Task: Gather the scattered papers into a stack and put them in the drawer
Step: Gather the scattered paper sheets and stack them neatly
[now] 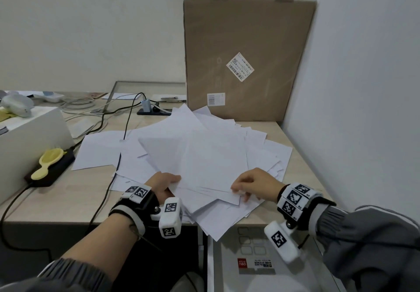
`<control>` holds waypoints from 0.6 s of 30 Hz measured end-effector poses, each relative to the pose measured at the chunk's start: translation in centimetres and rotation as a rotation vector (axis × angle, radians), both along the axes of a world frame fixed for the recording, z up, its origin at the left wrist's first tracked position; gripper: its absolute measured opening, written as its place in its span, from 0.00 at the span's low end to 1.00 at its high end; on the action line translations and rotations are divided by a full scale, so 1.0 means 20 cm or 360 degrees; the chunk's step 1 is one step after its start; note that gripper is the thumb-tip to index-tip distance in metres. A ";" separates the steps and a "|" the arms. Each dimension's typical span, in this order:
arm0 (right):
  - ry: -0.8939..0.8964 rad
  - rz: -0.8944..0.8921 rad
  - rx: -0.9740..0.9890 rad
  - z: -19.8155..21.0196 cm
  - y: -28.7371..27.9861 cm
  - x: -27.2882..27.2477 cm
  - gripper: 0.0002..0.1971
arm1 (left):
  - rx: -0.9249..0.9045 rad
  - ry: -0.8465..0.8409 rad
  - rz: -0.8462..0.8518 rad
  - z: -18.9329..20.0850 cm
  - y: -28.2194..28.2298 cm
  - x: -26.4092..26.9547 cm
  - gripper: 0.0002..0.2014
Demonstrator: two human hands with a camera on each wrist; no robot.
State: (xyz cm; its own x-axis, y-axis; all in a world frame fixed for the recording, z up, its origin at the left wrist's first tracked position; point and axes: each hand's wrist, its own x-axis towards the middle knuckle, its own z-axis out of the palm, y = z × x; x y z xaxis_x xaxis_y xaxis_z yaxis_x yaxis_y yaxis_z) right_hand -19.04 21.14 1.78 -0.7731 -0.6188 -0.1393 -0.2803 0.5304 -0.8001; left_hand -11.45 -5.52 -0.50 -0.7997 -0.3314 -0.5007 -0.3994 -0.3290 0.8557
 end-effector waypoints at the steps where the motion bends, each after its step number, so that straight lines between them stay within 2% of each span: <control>1: 0.0015 -0.0136 -0.0089 0.01 0.01 -0.02 0.08 | -0.0043 0.0018 0.0020 -0.02 -0.02 -0.01 0.16; 4: 0.0087 -0.0645 -0.0133 0.03 0.08 -0.10 0.08 | -0.0004 0.0112 0.0084 -0.03 -0.03 0.01 0.14; 6: -0.0134 -0.0829 -0.0164 0.02 0.12 -0.16 0.11 | 0.0075 0.0197 0.0087 -0.03 -0.03 0.02 0.14; 9: -0.0570 -0.0859 -0.0294 0.01 0.13 -0.20 0.16 | 0.0152 0.0316 0.0012 0.01 -0.01 0.05 0.14; 12: -0.0752 -0.0764 -0.0506 0.02 0.11 -0.19 0.15 | 0.0147 0.0324 -0.0039 0.01 -0.03 0.06 0.16; 14: -0.0702 -0.0756 -0.0601 0.04 0.08 -0.19 0.08 | 0.0128 0.0327 -0.0080 0.01 -0.04 0.06 0.18; 18: -0.0265 -0.0817 -0.0428 0.06 0.05 -0.22 0.04 | 0.0095 0.0371 -0.0140 0.04 -0.01 0.07 0.18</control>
State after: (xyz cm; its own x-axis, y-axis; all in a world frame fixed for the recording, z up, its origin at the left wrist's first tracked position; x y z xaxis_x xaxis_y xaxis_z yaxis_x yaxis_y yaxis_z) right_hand -23.40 22.16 3.01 -0.9635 -0.2028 -0.1747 0.0987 0.3376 -0.9361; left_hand -10.11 -5.82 0.25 -0.9202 -0.2305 -0.3163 -0.2233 -0.3546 0.9080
